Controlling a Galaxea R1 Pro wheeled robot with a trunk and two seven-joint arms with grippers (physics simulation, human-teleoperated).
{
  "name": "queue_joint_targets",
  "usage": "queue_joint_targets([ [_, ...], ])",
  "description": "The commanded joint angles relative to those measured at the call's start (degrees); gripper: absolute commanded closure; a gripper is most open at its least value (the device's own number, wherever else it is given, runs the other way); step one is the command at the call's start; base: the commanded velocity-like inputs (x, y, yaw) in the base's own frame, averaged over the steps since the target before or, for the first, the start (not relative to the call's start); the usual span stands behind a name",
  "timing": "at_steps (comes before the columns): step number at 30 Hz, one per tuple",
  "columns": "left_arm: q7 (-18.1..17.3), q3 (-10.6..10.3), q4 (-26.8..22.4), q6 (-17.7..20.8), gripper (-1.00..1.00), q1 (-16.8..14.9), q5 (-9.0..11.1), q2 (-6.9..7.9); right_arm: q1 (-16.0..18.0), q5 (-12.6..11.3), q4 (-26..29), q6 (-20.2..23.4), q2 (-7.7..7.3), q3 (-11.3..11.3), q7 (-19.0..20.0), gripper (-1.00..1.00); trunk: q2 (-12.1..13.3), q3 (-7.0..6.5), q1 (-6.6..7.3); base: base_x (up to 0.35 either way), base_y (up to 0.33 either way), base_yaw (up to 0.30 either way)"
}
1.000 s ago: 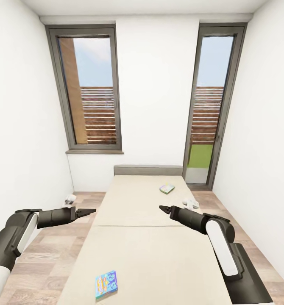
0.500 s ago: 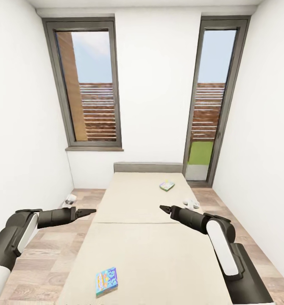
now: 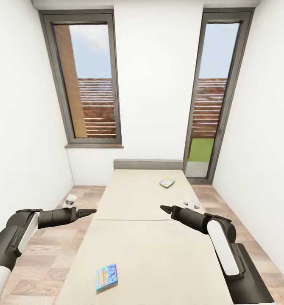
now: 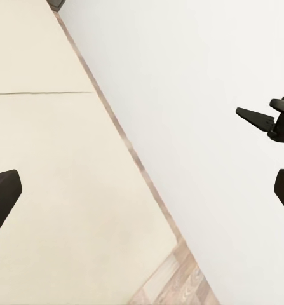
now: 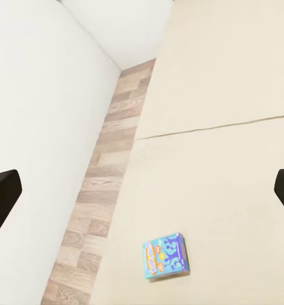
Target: Put all the toys in the child's room - the three board games (two on the bed and one on the table), the two jigsaw puzzles on the table, and the tennis ball on the table - inside the toy box on the table in the child's room.
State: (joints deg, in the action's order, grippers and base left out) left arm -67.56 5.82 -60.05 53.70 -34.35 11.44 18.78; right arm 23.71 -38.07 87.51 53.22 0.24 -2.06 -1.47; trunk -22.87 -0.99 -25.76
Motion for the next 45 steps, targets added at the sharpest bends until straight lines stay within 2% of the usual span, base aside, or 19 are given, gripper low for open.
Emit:
queue_joint_targets([
  [1,0.1,0.0,0.0,0.4,-1.00,0.0,0.2,0.02,0.0,-0.2,0.0,0.2,0.00,0.0,-0.1,-1.00,-0.1,0.12,-0.02,0.000,0.000,0.000],
  [16,3.9,0.0,0.0,0.3,-1.00,0.0,0.2,-0.71,0.0,-0.2,0.0,0.3,-0.18,0.1,1.5,-1.00,-0.1,1.53,-0.02,0.000,0.000,0.000],
  [28,5.4,-0.1,0.0,0.3,-1.00,0.0,0.2,-0.83,0.0,-0.2,0.0,0.6,-0.24,2.4,4.0,-1.00,-0.1,2.66,-0.02,0.000,0.000,0.000],
  [38,8.0,-0.1,0.0,0.2,-1.00,0.0,0.2,-0.85,0.0,-0.2,0.0,0.8,-0.36,2.8,4.9,-1.00,-0.1,3.60,-0.02,0.000,0.000,0.000],
  [45,9.0,-0.1,0.0,0.2,-1.00,0.0,0.2,-1.67,0.0,-0.2,0.0,0.9,-0.61,2.9,5.0,-1.00,-0.1,4.26,-0.02,0.000,0.000,0.000],
])
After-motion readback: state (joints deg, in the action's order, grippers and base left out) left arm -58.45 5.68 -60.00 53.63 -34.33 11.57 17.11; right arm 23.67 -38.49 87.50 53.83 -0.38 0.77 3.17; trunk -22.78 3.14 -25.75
